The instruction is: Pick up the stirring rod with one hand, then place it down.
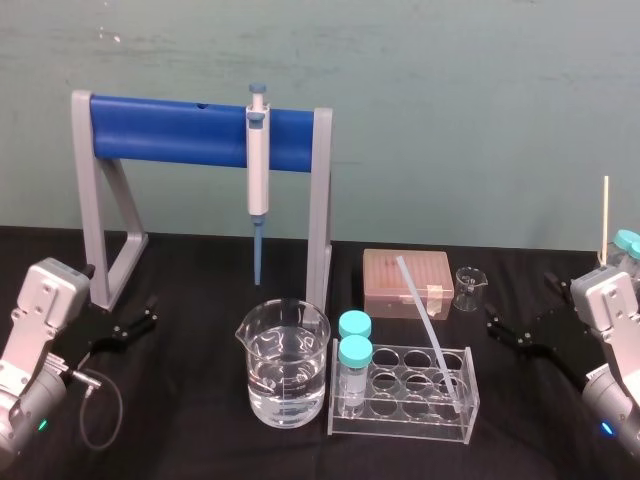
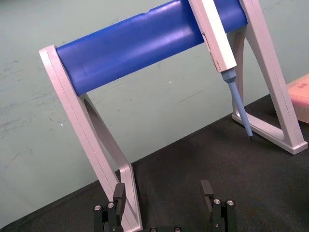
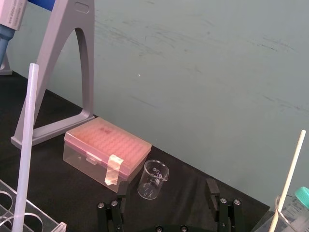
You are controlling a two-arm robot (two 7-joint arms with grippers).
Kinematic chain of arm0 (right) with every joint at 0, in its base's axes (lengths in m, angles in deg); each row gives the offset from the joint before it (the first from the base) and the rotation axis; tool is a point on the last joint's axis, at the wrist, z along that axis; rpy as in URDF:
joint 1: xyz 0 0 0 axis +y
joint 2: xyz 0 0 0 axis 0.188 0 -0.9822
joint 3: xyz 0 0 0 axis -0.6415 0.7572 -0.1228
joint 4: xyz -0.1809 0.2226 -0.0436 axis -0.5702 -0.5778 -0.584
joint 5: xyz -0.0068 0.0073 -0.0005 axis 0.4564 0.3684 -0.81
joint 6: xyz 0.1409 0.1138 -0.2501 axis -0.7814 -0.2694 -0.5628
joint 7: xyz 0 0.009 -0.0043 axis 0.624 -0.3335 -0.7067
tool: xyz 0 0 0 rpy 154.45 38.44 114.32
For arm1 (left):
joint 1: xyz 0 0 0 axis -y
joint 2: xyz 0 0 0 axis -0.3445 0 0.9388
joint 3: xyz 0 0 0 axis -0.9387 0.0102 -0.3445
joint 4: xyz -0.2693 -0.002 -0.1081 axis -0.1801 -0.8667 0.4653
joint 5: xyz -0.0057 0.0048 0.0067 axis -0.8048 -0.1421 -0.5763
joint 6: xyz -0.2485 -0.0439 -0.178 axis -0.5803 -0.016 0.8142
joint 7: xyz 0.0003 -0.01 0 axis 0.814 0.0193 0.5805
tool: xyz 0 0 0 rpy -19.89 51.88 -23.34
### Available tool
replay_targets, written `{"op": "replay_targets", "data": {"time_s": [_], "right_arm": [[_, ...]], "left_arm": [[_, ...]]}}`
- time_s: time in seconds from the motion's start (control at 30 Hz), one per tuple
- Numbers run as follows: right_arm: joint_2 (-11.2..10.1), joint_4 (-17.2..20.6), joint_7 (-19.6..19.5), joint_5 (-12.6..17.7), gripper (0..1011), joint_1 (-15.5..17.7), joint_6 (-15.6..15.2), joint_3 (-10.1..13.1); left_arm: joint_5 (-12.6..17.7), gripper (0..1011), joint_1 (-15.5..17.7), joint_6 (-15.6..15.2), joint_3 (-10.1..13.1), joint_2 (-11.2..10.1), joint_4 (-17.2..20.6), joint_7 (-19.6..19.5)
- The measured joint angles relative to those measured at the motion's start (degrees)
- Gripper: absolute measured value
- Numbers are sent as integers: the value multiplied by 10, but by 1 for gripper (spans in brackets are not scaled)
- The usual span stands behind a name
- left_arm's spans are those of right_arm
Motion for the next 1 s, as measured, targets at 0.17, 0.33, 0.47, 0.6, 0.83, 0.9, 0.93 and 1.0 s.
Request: {"op": "replay_targets", "data": {"time_s": [0.17, 0.33, 0.47, 0.6, 0.83, 0.9, 0.93, 1.0], "right_arm": [[0, 0, 0, 0, 1000, 0, 0, 0], [0, 0, 0, 0, 1000, 0, 0, 0], [0, 0, 0, 0, 1000, 0, 0, 0], [0, 0, 0, 0, 1000, 0, 0, 0], [4, 5, -5, -14, 1000, 9, 28, 10], [5, 9, -7, -19, 1000, 13, 41, 14], [5, 12, -7, -20, 1000, 15, 47, 16], [6, 19, -7, -23, 1000, 21, 65, 22]], "left_arm": [[0, 1000, 0, 0, 0, 0, 0, 0], [0, 1001, 0, 0, 0, 0, 0, 0], [0, 1000, 0, 0, 0, 0, 0, 0], [0, 1001, 0, 0, 0, 0, 0, 0], [0, 1000, 0, 0, 0, 0, 0, 0], [0, 1000, 0, 0, 0, 0, 0, 0], [0, 1000, 0, 0, 0, 0, 0, 0], [0, 1000, 0, 0, 0, 0, 0, 0]]}}
